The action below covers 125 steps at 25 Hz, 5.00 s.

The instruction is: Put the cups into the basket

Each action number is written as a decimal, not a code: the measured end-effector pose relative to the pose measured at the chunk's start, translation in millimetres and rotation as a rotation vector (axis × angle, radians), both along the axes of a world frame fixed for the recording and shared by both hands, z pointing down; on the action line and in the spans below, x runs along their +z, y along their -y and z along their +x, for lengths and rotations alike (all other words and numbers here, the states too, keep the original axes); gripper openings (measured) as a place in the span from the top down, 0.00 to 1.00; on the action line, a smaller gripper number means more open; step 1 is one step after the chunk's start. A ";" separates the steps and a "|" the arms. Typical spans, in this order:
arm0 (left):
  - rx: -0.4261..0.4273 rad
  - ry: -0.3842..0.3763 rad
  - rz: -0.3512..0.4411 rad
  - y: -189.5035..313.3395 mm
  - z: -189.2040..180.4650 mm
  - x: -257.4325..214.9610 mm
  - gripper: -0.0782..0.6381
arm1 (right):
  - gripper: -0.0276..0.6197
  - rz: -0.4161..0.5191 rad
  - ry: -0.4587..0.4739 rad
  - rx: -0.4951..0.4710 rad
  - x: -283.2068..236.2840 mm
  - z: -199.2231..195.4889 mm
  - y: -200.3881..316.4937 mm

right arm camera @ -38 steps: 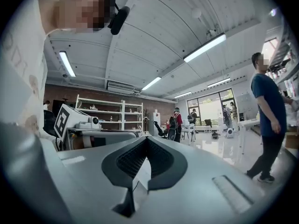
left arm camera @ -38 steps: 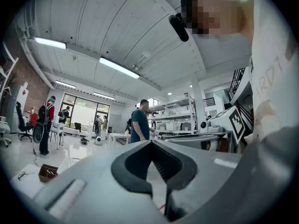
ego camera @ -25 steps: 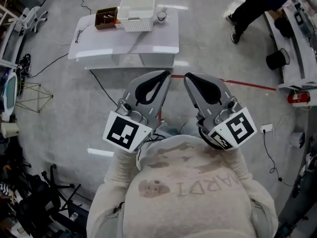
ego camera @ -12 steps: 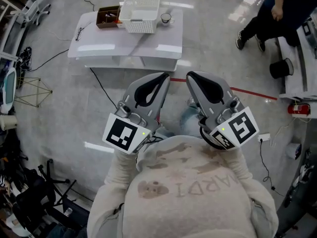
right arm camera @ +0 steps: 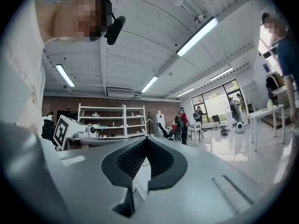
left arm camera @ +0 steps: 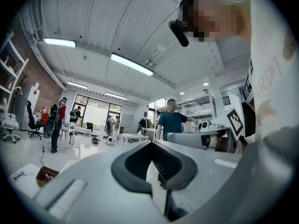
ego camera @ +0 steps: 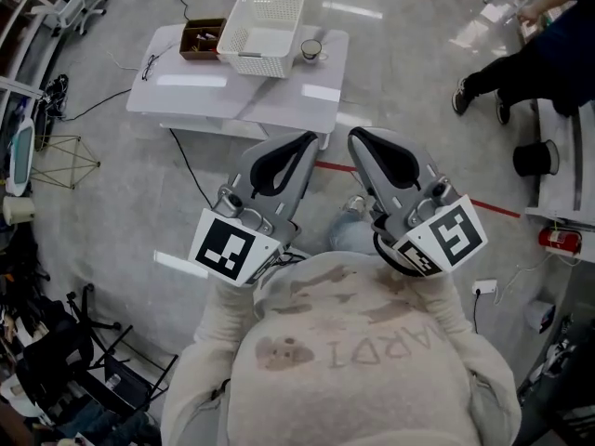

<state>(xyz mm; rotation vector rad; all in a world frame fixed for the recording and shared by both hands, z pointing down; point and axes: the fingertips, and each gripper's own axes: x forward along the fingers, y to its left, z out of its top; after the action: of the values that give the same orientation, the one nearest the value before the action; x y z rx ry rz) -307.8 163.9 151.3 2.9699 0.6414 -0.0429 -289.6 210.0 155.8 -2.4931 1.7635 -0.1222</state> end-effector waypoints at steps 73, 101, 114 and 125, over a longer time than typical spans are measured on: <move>-0.665 0.019 -0.046 165.5 360.2 50.1 0.89 | 0.91 -0.190 0.056 -0.611 71.0 422.1 197.7; -1.018 0.213 -0.173 212.0 405.9 171.5 0.89 | 0.87 -0.831 0.179 -0.881 380.3 477.5 252.5; -0.884 0.295 -0.238 206.5 433.4 260.4 0.89 | 0.86 -1.030 0.197 -0.794 490.9 485.9 237.7; -0.892 0.284 -0.296 208.8 425.9 276.7 0.89 | 0.84 -1.175 0.220 -0.689 543.1 481.4 236.3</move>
<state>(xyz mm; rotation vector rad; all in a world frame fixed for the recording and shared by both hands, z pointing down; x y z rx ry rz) 118.1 -44.9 428.0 2.6337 -0.6713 0.1908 191.9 -26.3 698.9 -1.9364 2.8261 -1.8313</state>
